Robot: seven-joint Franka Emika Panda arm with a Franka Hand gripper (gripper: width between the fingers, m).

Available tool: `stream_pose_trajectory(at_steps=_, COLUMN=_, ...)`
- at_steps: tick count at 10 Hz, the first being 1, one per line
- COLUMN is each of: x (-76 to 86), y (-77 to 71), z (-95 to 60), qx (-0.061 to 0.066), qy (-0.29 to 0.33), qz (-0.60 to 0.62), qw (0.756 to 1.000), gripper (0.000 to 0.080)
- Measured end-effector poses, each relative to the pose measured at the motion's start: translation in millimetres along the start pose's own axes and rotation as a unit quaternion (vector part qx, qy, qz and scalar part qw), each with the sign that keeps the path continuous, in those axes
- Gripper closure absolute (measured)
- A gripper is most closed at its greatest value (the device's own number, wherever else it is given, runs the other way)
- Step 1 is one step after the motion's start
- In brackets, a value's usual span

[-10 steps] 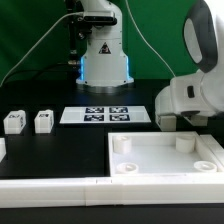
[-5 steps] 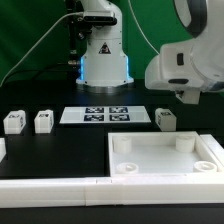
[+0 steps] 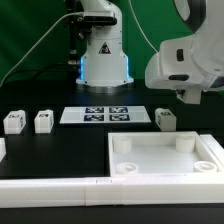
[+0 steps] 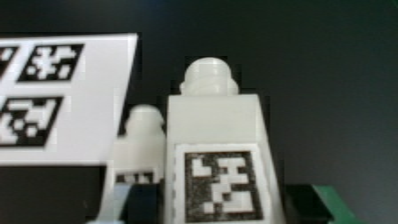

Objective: Assemble one leg

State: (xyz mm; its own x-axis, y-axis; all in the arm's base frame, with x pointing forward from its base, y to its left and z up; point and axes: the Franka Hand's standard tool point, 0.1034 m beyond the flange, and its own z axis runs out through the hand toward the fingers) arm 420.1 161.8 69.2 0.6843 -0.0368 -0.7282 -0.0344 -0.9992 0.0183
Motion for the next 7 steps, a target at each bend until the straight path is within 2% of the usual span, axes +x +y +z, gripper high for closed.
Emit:
stream_pose_trajectory(at_steps=2, x=-1.8, y=-1.7, z=-3.1, qx=0.012, qy=0.113, qz=-0.001, qw=0.994, gripper=0.0508)
stream_pose_trajectory(at_steps=3, x=-2.2, y=3.4, z=-6.4, qx=0.014, qy=0.142, qz=-0.016, qw=0.990, gripper=0.0508)
stream_pose_trajectory(at_steps=4, x=2.4, y=9.1, z=-18.9, qx=0.023, qy=0.200, qz=-0.024, qw=0.979, gripper=0.0508)
stream_pose_trajectory(at_steps=7, x=2.4, y=30.2, z=-49.0, qx=0.034, qy=0.337, qz=-0.044, qw=0.940, gripper=0.0508)
